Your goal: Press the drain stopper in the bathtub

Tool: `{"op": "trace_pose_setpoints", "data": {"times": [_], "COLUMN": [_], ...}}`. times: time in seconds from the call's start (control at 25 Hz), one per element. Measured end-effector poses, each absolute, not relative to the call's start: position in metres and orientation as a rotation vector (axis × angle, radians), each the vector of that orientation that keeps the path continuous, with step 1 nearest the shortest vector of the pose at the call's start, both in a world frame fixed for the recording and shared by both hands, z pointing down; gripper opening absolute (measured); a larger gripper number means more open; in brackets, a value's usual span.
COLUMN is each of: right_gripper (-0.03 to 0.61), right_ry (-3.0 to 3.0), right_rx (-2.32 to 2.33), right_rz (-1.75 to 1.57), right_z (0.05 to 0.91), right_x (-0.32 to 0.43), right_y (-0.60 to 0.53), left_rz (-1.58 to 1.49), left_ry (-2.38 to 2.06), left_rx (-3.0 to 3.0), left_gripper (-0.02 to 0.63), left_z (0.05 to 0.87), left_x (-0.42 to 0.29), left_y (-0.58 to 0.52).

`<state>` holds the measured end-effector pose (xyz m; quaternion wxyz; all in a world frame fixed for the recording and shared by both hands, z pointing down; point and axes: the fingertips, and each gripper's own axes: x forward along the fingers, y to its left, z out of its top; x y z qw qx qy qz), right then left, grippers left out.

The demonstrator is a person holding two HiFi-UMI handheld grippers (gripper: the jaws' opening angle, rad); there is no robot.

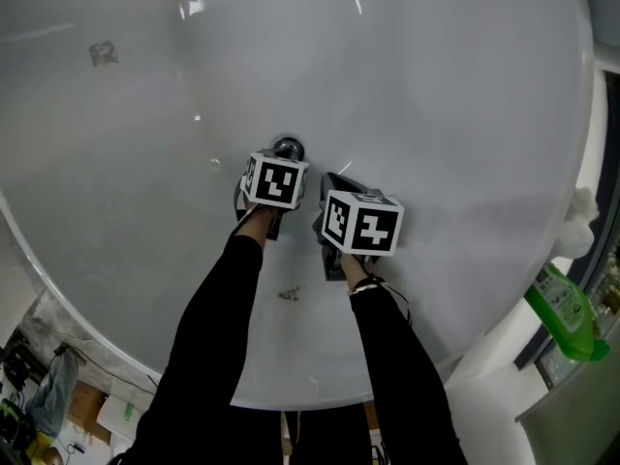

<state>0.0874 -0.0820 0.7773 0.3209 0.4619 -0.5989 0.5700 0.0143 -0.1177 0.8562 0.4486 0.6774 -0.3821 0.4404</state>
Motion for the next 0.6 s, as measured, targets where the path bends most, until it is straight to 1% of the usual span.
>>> {"op": "trace_pose_setpoints", "data": {"times": [0.6], "right_gripper": [-0.005], "right_ry": [-1.61], "right_rx": [1.23], "right_rz": [1.465], "right_z": [0.743], "right_x": [0.077], "right_y": [-0.094], "left_rz": [1.068], "left_ry": [-0.938], "left_rx": [1.729], "left_gripper": [0.008], "left_z": [0.81], "left_x": [0.004], "left_y": [-0.131]}}
